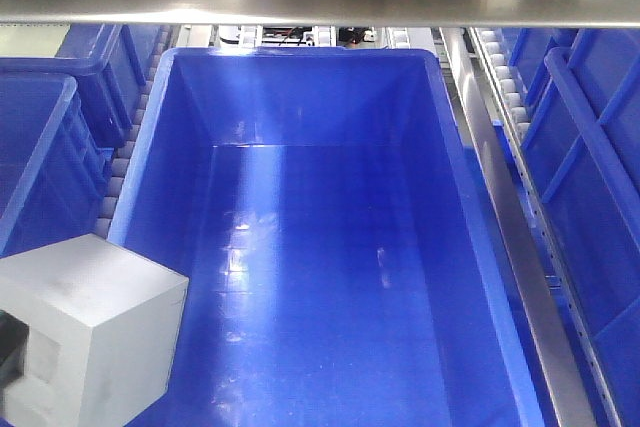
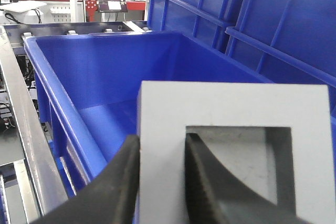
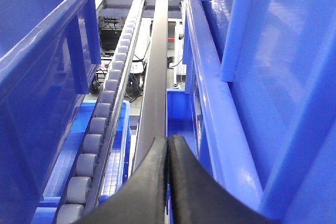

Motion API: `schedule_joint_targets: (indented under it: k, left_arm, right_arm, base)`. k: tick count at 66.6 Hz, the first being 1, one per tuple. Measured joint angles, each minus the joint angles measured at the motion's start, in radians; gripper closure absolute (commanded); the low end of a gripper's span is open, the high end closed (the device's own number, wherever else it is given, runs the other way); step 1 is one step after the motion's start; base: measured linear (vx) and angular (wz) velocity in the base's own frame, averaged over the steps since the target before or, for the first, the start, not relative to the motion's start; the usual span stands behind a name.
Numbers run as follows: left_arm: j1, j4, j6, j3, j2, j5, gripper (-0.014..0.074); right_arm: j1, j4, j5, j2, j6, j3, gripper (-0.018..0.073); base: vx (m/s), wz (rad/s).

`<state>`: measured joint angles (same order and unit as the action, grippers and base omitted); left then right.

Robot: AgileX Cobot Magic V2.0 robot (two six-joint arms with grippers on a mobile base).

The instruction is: Sort gray base to blue bin

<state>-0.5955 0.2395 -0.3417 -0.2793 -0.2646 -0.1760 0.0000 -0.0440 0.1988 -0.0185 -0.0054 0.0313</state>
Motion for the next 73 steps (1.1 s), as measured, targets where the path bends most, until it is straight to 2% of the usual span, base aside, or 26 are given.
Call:
schedule_joint_targets:
  k: [11, 18, 45, 63, 73]
  left_arm:
    - [0.0, 0.0, -0.016, -0.003, -0.01, 0.059, 0.0601]
    - [0.0, 0.0, -0.021, -0.053, -0.084, 0.096, 0.0596]
    - [0.0, 0.0, -0.026, -0.414, -0.738, 0.11, 0.0594]
    - [0.0, -0.04, -0.027, -0.646, -1.14, 0.026, 0.0591]
    - [0.0, -0.049, -0.027, -0.738, -1.29, -0.029, 0.0585]
  right_arm:
    - [0.0, 0.0, 0.0, 0.0, 0.005, 0.0, 0.0564]
    - [0.0, 0.0, 0.0, 0.0, 0.0, 0.0, 0.0564]
    - [0.0, 0.0, 0.0, 0.0, 0.0, 0.0, 0.0564]
    - [0.0, 0.0, 0.0, 0.0, 0.0, 0.0, 0.0564]
    - [0.0, 0.0, 0.0, 0.0, 0.0, 0.0, 0.0564]
  base:
    - [0.0, 0.0]
    - [0.0, 0.0]
    - [0.0, 0.0]
    - [0.0, 0.0]
    - [0.0, 0.0]
